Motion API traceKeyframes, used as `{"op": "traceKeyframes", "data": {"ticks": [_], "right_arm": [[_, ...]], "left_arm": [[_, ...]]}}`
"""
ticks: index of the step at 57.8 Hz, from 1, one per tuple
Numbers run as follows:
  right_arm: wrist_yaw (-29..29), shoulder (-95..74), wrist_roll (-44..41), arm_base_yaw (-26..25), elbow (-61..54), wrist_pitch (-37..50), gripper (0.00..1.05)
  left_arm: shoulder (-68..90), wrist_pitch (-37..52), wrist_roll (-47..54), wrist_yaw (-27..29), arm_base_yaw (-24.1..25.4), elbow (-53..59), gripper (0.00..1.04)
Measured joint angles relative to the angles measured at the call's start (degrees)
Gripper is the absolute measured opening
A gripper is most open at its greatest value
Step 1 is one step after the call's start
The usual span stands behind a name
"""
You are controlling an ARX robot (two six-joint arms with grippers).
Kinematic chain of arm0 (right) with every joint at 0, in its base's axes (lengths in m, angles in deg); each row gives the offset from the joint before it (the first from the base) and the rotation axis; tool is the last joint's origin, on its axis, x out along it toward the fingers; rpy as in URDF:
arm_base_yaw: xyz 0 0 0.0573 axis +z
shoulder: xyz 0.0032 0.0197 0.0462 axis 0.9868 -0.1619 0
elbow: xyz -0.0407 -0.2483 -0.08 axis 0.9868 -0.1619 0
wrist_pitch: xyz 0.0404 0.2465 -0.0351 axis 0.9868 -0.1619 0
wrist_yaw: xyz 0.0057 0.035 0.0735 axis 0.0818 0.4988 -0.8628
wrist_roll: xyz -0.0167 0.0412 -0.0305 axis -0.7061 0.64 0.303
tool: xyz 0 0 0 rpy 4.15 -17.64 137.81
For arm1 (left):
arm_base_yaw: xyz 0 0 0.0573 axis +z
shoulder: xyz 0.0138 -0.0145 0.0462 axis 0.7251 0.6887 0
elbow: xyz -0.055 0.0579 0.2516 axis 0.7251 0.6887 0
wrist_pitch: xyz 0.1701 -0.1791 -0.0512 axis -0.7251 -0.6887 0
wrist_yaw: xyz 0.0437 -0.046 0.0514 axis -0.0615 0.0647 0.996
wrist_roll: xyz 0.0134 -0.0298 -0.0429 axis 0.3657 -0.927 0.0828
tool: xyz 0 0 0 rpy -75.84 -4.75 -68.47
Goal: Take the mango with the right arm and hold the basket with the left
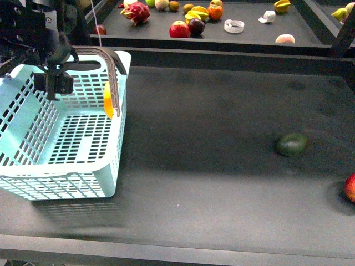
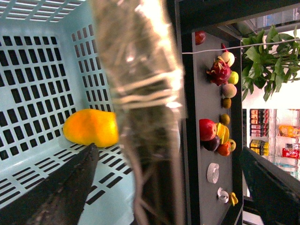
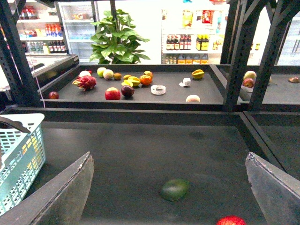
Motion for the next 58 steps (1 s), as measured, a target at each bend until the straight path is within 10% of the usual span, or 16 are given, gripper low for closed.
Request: {"op": "traceKeyframes", "data": {"ticks": [39, 58], "right_arm": [[0.0, 0.0, 0.0, 0.0, 0.0, 0.0, 0.96], [0.0, 0.0, 0.0, 0.0, 0.0, 0.0, 0.96]], "left_arm": [[-42.5, 2.3, 6.7, 5.9, 3.8, 43.6, 0.97], [-66.7, -18.8, 4.0, 13.9, 1.7, 53.6, 0.97]]}}
